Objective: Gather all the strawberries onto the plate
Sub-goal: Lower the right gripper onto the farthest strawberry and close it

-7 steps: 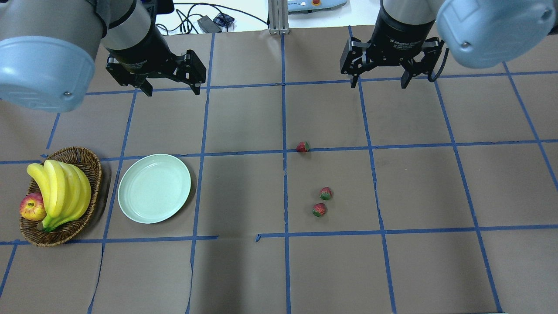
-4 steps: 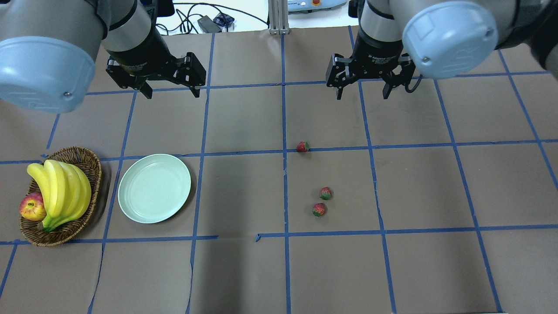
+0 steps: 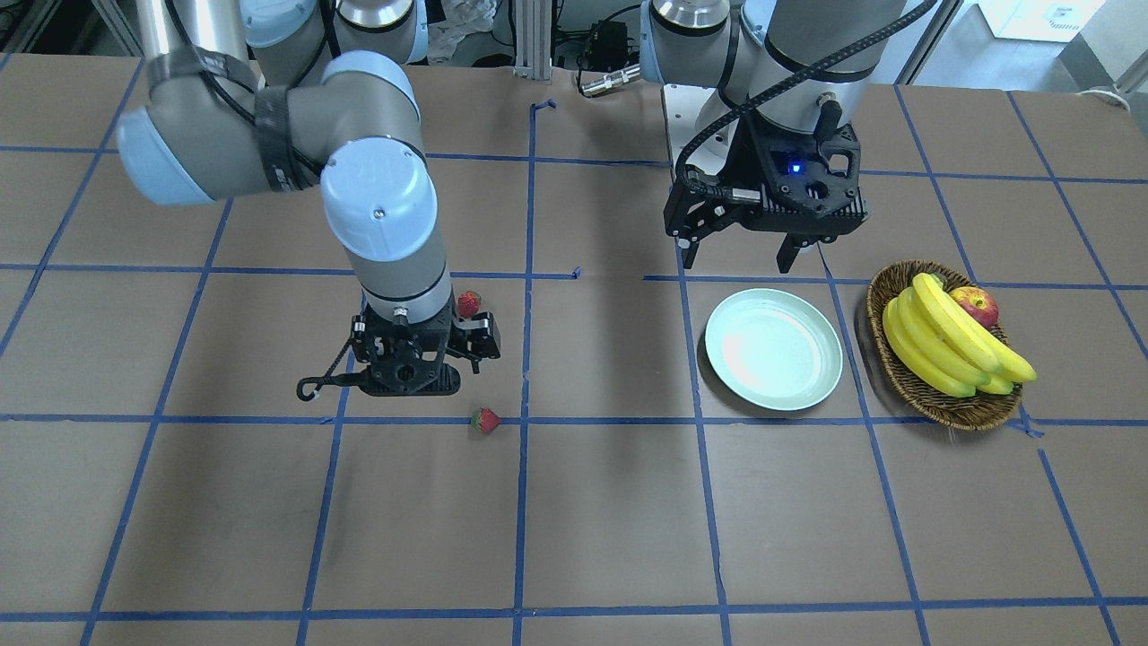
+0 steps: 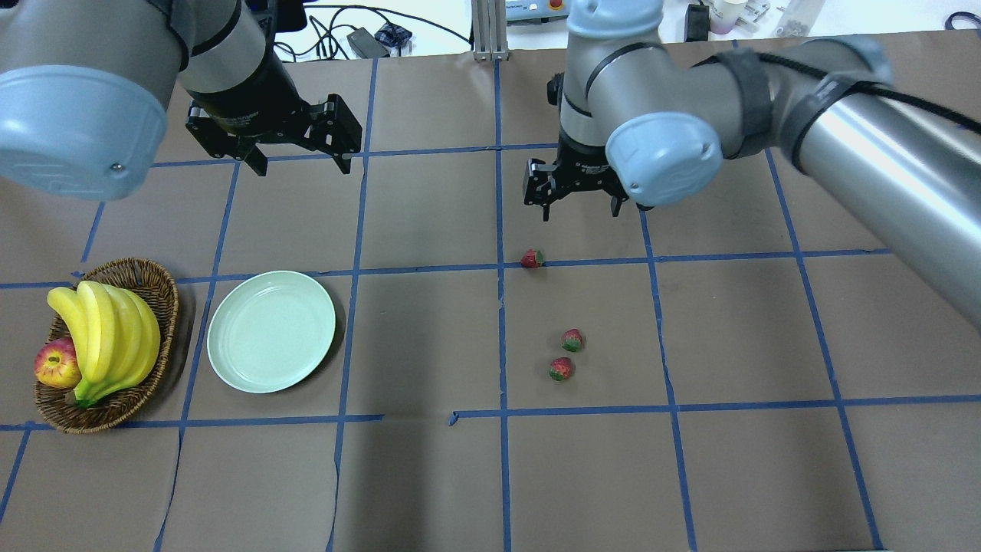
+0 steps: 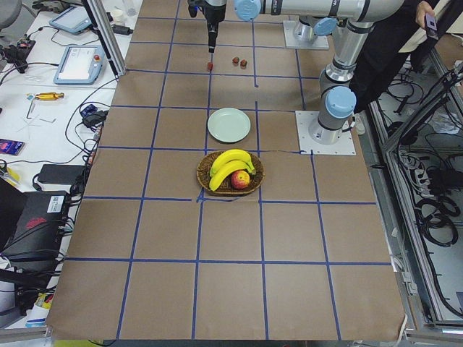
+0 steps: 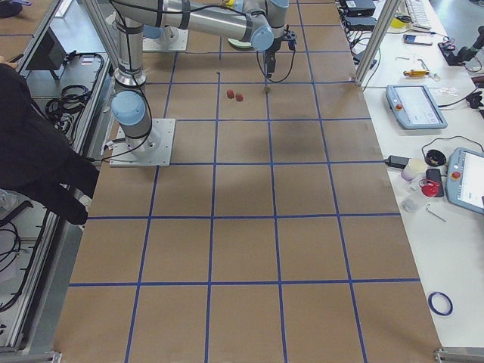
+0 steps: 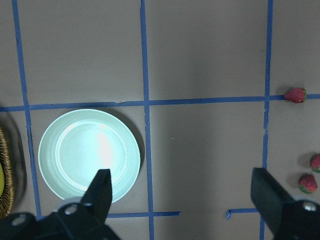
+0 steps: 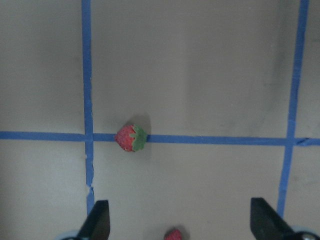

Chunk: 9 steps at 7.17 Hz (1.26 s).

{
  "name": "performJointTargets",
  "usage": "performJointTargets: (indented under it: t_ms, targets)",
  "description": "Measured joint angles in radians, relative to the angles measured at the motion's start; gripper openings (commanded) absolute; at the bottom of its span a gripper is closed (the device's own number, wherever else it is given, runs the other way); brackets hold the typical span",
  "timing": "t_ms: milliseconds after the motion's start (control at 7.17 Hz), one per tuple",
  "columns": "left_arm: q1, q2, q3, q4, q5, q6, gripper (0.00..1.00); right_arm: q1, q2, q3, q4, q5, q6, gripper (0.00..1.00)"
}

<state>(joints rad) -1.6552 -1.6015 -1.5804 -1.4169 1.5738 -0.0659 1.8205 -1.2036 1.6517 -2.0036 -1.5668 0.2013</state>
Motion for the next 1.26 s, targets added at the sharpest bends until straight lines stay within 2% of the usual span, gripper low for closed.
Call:
performJointTargets:
  t_ms: [140,279,558,837,977,1116,1256]
  targets:
    - [0.0,0.0,-0.002,0.0,0.0,0.0,1.0,0.01,0.055,0.014,-0.077,0.003,-0.005,0.99]
    - [0.0,0.002,-0.005,0.0,0.001,0.0,1.0,0.015,0.108,0.019,-0.147,0.007,-0.009,0.91]
    - [0.0,0.003,-0.008,-0.001,0.003,0.0,1.0,0.018,0.165,0.027,-0.204,0.045,-0.011,0.9]
    - [0.0,0.003,-0.01,0.0,0.003,0.0,1.0,0.019,0.18,0.043,-0.213,0.065,-0.011,0.72]
    - [0.0,0.003,-0.01,0.0,0.003,0.0,1.0,0.019,0.184,0.05,-0.212,0.065,-0.011,0.46]
    - [0.0,0.003,-0.01,0.0,0.003,0.0,1.0,0.02,0.182,0.055,-0.208,0.064,-0.011,0.09]
    - [0.0,0.003,-0.01,0.0,0.003,0.0,1.0,0.021,0.179,0.06,-0.206,0.063,-0.009,0.0]
